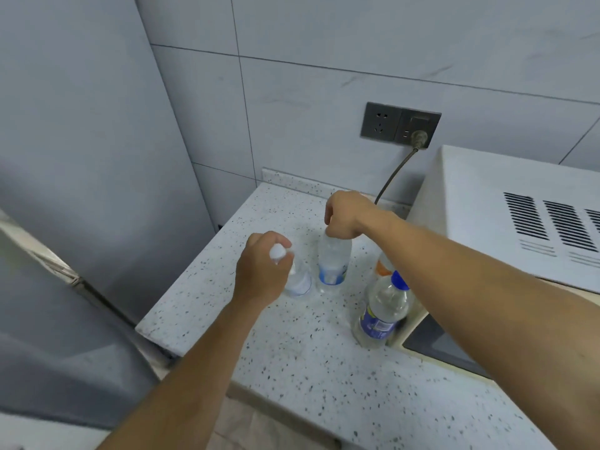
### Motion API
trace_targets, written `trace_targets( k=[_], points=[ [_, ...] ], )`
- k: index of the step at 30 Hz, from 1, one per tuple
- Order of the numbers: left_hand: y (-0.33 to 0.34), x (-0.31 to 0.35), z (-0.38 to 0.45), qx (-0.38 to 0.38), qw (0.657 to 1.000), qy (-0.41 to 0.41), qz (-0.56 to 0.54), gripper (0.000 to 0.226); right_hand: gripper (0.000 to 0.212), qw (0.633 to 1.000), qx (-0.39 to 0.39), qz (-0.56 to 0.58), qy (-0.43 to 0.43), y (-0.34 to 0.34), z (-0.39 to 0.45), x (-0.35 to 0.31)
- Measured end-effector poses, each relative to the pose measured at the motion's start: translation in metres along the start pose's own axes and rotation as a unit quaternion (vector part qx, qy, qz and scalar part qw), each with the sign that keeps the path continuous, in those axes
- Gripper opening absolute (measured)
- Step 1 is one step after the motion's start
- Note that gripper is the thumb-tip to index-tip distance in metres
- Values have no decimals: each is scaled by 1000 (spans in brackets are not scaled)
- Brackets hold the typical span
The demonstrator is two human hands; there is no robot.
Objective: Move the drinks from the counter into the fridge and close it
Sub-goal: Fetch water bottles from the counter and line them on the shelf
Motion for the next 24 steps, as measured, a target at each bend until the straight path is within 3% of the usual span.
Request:
trace_targets(
  k=[6, 9, 12, 15, 18, 24],
  points=[
    [-35, -5, -17, 17, 998, 58, 15, 21, 15, 994, -7, 100, -52, 17, -33, -43],
    [-45, -24, -26, 48, 997, 58, -2, 29, 14, 984, 51, 159, -59, 29, -42, -51],
    [-33, -53, -41, 24, 998, 23, -61, 37, 34, 951, 172, 255, -15, 50, -57, -39],
    [-18, -83, -55, 2, 994, -26, -109, 53, 59, 884, 234, 404, 27, 91, -75, -24],
    [-4, -104, -61, -27, 990, -62, -125, 78, 69, 838, 213, 496, 76, 138, -77, -15],
    [18, -137, -67, -48, 978, -140, -149, 77, 75, 804, 174, 555, 123, 190, -68, -17]
  ],
)
Point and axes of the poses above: each hand's wrist, its own z-axis towards the middle knuckle, its own y-axis out of the palm, x = y × z, the point moved 9 cm from there along z, towards the middle knuckle, and after that the axes turned 3 degrees about -z, right-handed, at the moved point
